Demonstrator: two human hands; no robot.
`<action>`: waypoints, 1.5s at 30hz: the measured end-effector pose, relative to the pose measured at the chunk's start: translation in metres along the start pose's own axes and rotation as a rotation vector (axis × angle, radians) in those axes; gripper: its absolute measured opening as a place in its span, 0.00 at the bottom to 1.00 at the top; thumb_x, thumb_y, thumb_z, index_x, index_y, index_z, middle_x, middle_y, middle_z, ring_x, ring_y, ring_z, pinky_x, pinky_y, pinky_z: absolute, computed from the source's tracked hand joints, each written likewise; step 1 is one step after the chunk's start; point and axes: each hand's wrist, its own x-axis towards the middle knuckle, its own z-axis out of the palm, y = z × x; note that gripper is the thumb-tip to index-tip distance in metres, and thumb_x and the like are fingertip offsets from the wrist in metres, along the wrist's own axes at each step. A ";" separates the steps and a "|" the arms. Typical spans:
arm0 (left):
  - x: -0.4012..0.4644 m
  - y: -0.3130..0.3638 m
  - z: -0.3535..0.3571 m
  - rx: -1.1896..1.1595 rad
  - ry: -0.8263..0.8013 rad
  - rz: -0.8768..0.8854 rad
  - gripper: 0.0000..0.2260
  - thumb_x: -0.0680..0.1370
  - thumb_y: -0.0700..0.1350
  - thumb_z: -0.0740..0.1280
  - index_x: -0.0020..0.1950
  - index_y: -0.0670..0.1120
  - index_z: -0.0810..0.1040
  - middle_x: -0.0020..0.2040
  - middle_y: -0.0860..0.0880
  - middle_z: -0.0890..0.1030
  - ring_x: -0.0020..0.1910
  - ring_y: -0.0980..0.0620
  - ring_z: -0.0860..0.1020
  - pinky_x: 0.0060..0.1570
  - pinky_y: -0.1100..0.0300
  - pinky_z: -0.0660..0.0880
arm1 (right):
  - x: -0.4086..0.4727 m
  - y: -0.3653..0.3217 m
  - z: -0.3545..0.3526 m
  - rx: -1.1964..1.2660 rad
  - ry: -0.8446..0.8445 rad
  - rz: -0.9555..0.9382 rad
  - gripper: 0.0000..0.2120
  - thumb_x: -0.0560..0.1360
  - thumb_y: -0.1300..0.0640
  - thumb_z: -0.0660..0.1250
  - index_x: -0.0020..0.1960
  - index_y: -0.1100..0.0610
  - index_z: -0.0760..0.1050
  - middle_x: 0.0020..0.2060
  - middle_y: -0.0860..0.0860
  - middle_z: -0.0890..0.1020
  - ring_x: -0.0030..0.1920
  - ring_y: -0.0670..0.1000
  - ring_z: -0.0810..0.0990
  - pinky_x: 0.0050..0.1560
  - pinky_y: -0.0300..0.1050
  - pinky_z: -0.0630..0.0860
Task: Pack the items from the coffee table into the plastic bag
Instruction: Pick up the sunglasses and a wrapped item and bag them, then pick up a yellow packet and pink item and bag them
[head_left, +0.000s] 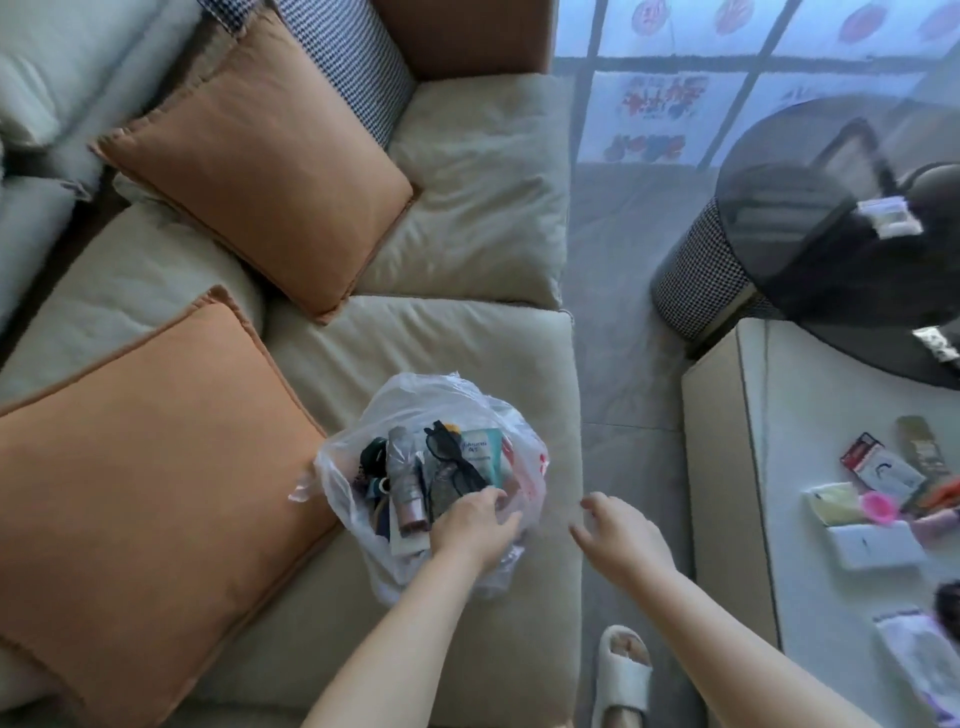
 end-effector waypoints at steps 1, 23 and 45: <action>-0.003 0.012 0.007 0.029 -0.038 0.017 0.20 0.77 0.59 0.59 0.67 0.54 0.71 0.63 0.51 0.78 0.62 0.48 0.76 0.57 0.56 0.72 | -0.005 0.012 -0.004 0.012 0.007 0.033 0.19 0.77 0.48 0.57 0.65 0.53 0.70 0.62 0.51 0.76 0.63 0.53 0.74 0.59 0.47 0.70; -0.117 0.287 0.256 0.382 -0.320 0.317 0.17 0.76 0.61 0.59 0.59 0.55 0.77 0.59 0.54 0.80 0.59 0.52 0.77 0.54 0.58 0.73 | -0.184 0.380 0.012 0.429 0.143 0.605 0.19 0.79 0.46 0.54 0.64 0.53 0.72 0.63 0.53 0.77 0.63 0.55 0.75 0.60 0.47 0.69; -0.112 0.463 0.492 0.619 -0.437 0.577 0.19 0.78 0.57 0.59 0.65 0.51 0.75 0.62 0.50 0.78 0.61 0.49 0.76 0.58 0.57 0.74 | -0.218 0.656 0.097 0.697 0.228 0.851 0.26 0.77 0.50 0.61 0.73 0.54 0.61 0.70 0.53 0.65 0.68 0.56 0.67 0.64 0.50 0.70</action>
